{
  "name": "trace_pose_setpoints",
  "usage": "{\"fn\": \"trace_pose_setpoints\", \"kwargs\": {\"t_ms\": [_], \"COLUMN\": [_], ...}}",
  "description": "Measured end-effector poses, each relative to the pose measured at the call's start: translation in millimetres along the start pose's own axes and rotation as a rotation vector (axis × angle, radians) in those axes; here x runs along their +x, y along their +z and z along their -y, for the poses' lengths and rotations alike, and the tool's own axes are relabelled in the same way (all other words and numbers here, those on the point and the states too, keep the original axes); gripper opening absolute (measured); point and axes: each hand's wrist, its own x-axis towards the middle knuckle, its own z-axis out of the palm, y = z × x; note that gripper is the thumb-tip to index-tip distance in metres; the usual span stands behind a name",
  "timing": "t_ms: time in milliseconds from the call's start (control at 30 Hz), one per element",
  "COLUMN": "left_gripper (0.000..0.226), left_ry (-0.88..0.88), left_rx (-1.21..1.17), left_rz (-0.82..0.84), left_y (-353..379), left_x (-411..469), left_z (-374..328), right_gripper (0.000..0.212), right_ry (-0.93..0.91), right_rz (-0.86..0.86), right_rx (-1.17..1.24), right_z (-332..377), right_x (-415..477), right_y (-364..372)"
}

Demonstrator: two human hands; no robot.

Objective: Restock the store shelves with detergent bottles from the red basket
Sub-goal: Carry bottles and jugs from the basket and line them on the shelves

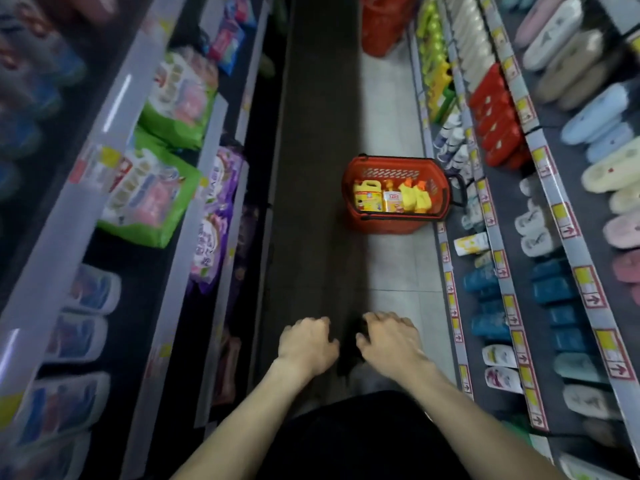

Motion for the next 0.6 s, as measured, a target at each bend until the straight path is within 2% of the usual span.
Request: {"fn": "trace_pose_setpoints", "kwargs": {"t_ms": [267, 600], "left_gripper": [0.038, 0.033], "left_ry": [0.002, -0.030], "left_rx": [0.117, 0.164], "left_rz": [0.058, 0.105], "left_y": [-50, -123], "left_x": [108, 222], "left_z": [-52, -126], "right_gripper": [0.047, 0.047], "right_ry": [-0.003, -0.023], "right_rz": [0.091, 0.106], "right_rx": [0.018, 0.042], "right_z": [-65, -142], "right_x": [95, 197], "right_y": [-40, -117]}}
